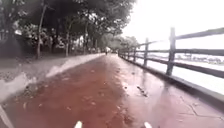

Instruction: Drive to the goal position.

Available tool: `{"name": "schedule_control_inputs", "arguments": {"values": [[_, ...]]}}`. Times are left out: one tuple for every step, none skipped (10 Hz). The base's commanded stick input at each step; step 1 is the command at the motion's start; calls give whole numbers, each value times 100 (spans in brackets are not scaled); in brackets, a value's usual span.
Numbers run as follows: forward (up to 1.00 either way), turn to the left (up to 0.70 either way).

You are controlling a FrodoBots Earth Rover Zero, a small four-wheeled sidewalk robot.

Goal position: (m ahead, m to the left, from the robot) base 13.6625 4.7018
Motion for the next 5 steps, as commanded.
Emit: {"name": "schedule_control_inputs", "arguments": {"values": [[50, 0], [50, 0], [50, 0], [50, 0], [50, 0]]}}
